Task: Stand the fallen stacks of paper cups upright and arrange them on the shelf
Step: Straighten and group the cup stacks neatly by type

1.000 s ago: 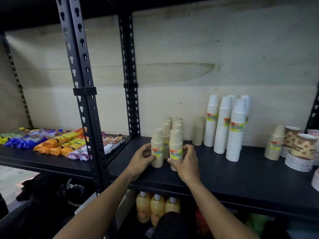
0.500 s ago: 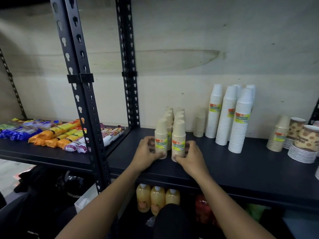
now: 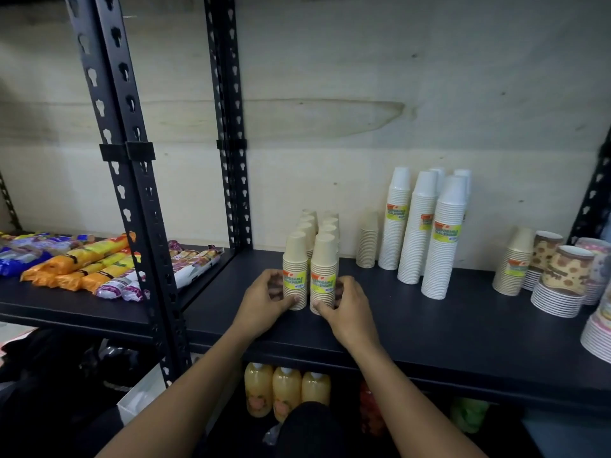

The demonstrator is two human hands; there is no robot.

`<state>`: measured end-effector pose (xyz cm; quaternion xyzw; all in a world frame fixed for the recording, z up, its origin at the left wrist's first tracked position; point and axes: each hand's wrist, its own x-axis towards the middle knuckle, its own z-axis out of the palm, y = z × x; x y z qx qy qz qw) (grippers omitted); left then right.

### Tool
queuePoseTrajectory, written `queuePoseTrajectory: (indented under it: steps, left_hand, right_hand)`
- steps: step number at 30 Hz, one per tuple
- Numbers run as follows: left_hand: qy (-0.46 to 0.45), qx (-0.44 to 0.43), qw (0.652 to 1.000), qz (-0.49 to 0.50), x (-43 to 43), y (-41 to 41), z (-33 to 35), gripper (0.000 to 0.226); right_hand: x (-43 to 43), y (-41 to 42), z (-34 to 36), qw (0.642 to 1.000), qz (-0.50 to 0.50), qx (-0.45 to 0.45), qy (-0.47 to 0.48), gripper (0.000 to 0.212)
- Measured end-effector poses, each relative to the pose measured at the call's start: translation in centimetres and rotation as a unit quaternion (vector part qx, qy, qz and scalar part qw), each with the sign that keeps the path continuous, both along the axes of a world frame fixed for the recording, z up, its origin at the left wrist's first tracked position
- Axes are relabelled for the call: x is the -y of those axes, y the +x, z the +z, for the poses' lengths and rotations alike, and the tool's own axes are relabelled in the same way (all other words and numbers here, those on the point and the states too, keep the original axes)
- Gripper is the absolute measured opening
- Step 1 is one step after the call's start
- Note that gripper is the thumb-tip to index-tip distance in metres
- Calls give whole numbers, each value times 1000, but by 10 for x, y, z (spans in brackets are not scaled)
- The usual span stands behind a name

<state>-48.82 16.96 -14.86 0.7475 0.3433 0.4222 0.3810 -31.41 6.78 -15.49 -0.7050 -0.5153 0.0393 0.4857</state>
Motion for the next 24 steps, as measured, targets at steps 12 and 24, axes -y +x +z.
queuePoseTrajectory:
  steps: [12, 24]
  left_hand:
    - [2, -15, 1000, 0, -4, 0, -4, 55]
    - [78, -32, 996, 27, 10, -2, -2, 94]
  right_hand:
    - [-9, 0, -1, 1000, -14, 11, -15, 55]
    - [2, 12, 0, 999, 21, -43, -7, 68]
